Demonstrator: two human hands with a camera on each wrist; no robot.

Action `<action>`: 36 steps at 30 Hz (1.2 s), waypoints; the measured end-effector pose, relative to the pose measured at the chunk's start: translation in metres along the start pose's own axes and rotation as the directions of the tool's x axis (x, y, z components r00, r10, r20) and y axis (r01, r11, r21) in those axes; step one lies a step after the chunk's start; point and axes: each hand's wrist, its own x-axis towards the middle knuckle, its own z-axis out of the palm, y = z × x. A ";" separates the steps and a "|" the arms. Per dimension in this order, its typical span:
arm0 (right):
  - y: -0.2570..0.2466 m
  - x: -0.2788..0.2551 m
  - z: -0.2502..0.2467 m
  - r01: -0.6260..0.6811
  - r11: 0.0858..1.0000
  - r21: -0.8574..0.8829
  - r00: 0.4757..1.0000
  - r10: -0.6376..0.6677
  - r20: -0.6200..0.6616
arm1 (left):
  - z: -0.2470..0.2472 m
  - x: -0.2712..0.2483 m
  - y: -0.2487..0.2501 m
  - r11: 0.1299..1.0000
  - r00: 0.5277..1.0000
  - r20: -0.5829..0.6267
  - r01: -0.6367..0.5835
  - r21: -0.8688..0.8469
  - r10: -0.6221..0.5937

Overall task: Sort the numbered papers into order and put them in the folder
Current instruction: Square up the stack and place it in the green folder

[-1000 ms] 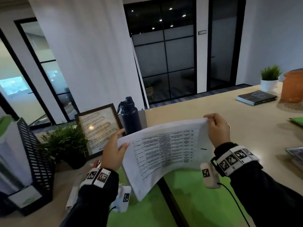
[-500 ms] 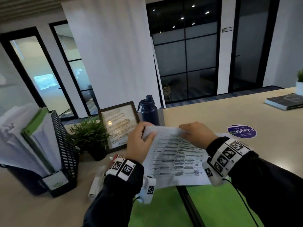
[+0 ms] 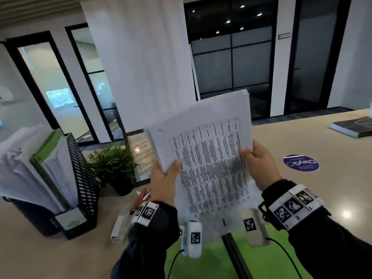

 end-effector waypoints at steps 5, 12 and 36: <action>0.003 -0.007 -0.002 0.017 0.979 0.202 0.999 -0.023 0.030 | 0.006 0.014 0.017 0.986 0.992 -0.057 -0.105 0.129 0.113; 0.056 -0.034 0.022 -0.203 0.974 0.105 0.979 0.201 0.034 | 0.007 -0.015 -0.014 0.974 0.983 -0.057 0.181 0.133 -0.175; 0.031 -0.010 0.016 -0.007 0.999 0.049 0.999 0.005 0.040 | -0.019 0.011 0.010 0.974 0.981 -0.061 0.190 0.126 -0.184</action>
